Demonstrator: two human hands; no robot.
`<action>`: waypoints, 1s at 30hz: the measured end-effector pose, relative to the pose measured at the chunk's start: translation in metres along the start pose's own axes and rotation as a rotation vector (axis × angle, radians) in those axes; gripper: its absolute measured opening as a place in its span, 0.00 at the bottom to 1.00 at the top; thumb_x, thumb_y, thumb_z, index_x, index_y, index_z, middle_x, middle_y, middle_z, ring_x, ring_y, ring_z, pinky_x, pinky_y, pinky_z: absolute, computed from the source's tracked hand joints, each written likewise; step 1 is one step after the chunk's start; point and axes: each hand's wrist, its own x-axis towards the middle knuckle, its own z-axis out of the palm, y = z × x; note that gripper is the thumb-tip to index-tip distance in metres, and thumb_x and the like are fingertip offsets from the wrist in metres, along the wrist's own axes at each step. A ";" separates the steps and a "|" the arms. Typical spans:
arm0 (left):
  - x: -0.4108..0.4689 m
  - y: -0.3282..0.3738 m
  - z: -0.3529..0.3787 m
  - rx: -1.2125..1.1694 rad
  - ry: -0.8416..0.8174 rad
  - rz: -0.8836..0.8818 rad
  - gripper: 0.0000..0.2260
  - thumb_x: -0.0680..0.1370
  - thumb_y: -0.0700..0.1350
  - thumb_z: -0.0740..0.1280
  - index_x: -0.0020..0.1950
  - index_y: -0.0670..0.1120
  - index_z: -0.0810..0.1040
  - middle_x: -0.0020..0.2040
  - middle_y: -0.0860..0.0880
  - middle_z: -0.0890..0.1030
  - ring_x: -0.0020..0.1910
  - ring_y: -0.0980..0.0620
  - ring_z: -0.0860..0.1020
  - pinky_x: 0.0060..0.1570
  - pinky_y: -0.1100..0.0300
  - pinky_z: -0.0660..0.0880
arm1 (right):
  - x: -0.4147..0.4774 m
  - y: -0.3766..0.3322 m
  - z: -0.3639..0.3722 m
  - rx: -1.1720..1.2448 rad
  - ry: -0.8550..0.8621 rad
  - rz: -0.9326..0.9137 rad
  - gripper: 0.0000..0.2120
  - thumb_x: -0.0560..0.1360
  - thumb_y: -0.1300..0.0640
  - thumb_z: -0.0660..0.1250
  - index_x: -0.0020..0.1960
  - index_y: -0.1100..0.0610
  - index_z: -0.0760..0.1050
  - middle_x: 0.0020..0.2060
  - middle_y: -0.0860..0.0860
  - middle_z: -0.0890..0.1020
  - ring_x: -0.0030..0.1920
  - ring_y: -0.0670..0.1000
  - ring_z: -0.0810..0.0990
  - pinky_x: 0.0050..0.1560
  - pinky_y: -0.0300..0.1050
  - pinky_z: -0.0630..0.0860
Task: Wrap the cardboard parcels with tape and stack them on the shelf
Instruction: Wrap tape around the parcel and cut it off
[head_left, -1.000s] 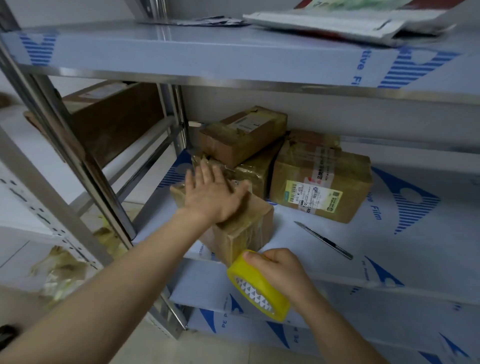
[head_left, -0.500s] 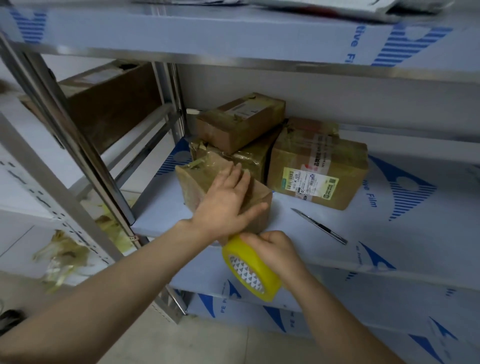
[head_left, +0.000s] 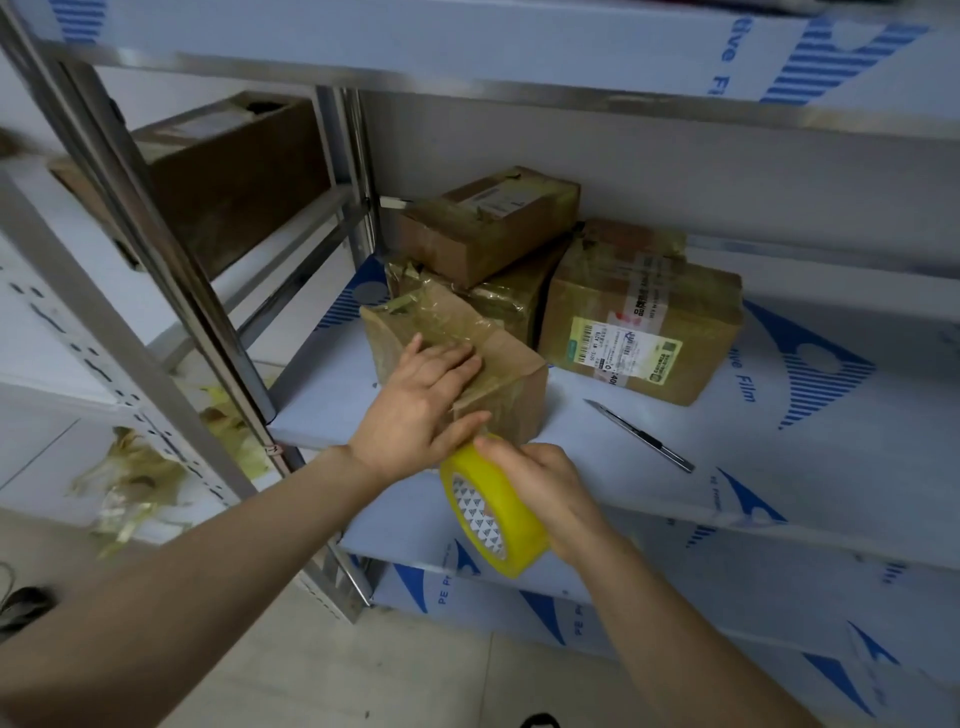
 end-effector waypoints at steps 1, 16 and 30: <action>0.003 0.001 -0.002 0.014 -0.022 -0.016 0.27 0.76 0.55 0.64 0.66 0.36 0.74 0.65 0.37 0.74 0.66 0.38 0.72 0.69 0.36 0.58 | -0.001 -0.001 0.000 0.019 -0.010 0.020 0.19 0.67 0.39 0.68 0.41 0.57 0.79 0.42 0.56 0.84 0.45 0.57 0.83 0.52 0.55 0.80; 0.016 0.027 -0.001 0.207 -0.106 -0.113 0.23 0.82 0.55 0.54 0.70 0.43 0.71 0.69 0.41 0.73 0.68 0.43 0.71 0.66 0.51 0.67 | -0.005 -0.005 -0.001 0.015 -0.026 0.075 0.11 0.74 0.49 0.68 0.48 0.57 0.80 0.51 0.58 0.83 0.52 0.59 0.80 0.59 0.56 0.75; 0.120 -0.087 -0.009 0.113 -0.490 -0.776 0.17 0.82 0.47 0.57 0.68 0.41 0.70 0.63 0.38 0.74 0.63 0.39 0.72 0.67 0.46 0.67 | 0.004 -0.005 -0.002 -0.051 0.000 0.132 0.13 0.73 0.48 0.68 0.48 0.58 0.80 0.49 0.58 0.82 0.52 0.59 0.80 0.56 0.51 0.75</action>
